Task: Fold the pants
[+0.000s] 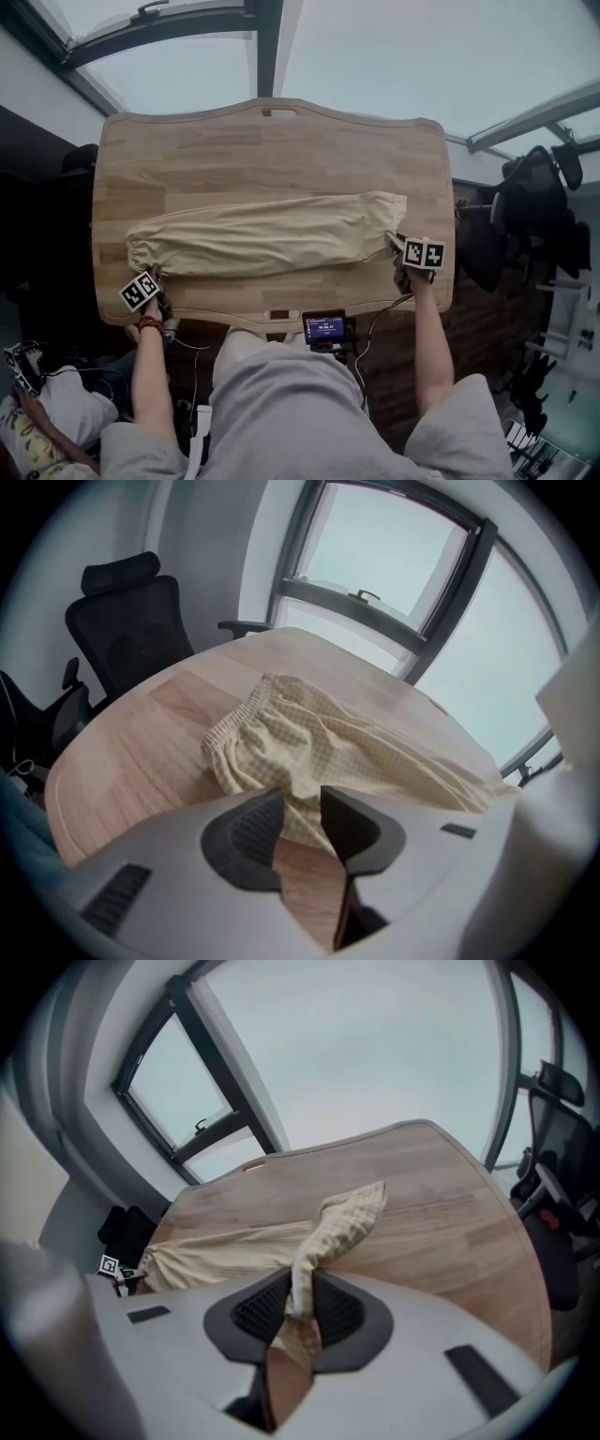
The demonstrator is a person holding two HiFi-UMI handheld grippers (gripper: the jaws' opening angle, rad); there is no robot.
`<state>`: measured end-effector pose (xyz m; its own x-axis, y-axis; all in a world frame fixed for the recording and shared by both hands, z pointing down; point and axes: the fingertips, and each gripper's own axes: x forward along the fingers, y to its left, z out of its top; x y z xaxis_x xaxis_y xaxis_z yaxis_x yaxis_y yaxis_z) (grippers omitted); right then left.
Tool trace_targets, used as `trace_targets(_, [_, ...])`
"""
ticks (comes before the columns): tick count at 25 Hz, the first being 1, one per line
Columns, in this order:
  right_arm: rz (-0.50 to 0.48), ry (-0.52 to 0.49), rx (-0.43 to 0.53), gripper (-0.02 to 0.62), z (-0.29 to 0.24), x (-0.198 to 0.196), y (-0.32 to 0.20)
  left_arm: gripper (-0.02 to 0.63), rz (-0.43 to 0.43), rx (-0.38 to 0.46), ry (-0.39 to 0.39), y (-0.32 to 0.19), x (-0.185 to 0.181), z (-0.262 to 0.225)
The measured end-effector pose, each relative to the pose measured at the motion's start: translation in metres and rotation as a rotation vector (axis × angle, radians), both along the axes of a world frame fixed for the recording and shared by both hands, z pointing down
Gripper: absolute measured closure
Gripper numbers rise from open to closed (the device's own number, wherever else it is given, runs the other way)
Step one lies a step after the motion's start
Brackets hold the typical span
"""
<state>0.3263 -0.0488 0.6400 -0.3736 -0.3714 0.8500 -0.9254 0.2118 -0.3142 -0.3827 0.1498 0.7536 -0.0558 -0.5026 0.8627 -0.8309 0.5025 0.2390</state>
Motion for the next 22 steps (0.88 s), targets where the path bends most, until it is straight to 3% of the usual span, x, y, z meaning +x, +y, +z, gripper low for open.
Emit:
trace_targets(7, [-0.178,0.083,0.013,0.537,0.001,-0.12,0.021,0.479,0.002,0.119,0.042,-0.012,0.033,-0.019])
trace_targets(12, [-0.22,0.008,0.005,0.537,0.004,-0.225,0.042,0.479,0.099,0.223,0.115,-0.027,0.079,-0.041])
trace_targets(15, [-0.256,0.003,0.001,0.537,0.006,-0.277,0.054,0.476,0.173,0.267,0.203,-0.038,0.107,-0.057])
trace_targets(18, [-0.358,0.034,0.0,0.537,0.014,-0.327,0.067,0.466,0.246,0.307,0.322,-0.055,0.134,-0.07])
trace_targets(22, [-0.466,0.123,0.008,0.537,0.028,-0.368,0.082,0.407,0.319,0.327,0.463,-0.084,0.172,-0.076])
